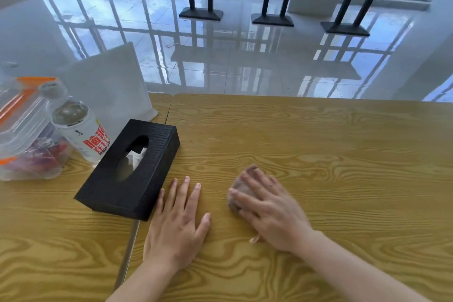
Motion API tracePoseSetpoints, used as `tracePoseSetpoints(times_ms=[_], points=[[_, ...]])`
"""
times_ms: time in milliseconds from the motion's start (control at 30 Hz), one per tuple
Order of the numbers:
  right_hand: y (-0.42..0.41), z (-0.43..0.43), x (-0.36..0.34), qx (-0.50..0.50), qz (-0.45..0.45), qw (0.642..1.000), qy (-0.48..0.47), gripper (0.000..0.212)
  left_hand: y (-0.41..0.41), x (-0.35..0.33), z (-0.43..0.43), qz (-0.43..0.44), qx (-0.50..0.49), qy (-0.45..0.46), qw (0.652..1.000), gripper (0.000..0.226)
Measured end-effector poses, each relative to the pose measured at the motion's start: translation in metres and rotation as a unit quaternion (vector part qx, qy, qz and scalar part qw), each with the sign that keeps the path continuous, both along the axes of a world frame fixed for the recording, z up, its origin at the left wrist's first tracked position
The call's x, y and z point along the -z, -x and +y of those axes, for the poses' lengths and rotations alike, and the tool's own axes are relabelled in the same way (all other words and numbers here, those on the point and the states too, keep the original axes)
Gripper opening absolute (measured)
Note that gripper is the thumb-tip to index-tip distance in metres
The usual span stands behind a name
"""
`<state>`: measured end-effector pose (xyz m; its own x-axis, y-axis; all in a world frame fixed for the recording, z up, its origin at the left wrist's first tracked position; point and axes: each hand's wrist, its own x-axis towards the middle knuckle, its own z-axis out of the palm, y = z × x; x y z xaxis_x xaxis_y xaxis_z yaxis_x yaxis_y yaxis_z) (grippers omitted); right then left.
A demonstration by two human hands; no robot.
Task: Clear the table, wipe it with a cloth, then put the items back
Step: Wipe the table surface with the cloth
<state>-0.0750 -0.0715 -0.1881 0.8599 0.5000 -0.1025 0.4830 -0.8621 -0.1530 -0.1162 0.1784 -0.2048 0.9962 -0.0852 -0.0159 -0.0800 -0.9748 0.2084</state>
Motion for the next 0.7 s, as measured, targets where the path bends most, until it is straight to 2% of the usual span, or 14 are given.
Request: tracePoseSetpoints(times_ms=[100,200,267,367,433,467,567,633,700], points=[[-0.036,-0.047,0.000,0.171,0.001,0.985,0.016,0.064,0.001,-0.002,-0.001,0.002,-0.001,-0.008,1.000,0.077],[-0.076,-0.032,0.003,0.287,0.016,0.958,0.014,0.052,0.002,0.000,-0.002,0.006,-0.001,-0.012,1.000,0.078],[-0.081,0.011,0.003,0.269,0.006,0.963,0.001,0.047,0.002,0.000,-0.001,0.006,-0.001,-0.001,1.000,0.079],[-0.038,0.063,0.003,0.124,-0.016,0.992,-0.017,0.048,0.003,-0.003,0.001,0.000,0.002,0.025,1.000,0.078],[0.007,0.050,0.002,0.041,-0.006,0.999,-0.031,0.050,0.005,-0.004,0.005,-0.001,0.013,0.042,0.999,0.077],[0.023,0.027,0.002,0.036,-0.008,0.999,-0.029,0.051,0.006,-0.004,0.005,-0.005,0.012,0.052,0.999,0.076],[0.027,-0.071,0.001,0.164,-0.022,0.986,-0.003,0.057,0.007,-0.001,0.004,-0.009,0.026,0.036,0.999,0.074],[0.006,-0.130,-0.002,0.283,0.001,0.959,0.022,0.064,0.006,0.000,0.002,-0.005,0.032,0.001,0.999,0.073],[-0.024,-0.162,-0.002,0.352,0.018,0.935,0.045,0.061,0.002,-0.003,-0.007,0.010,0.020,-0.024,0.999,0.075]])
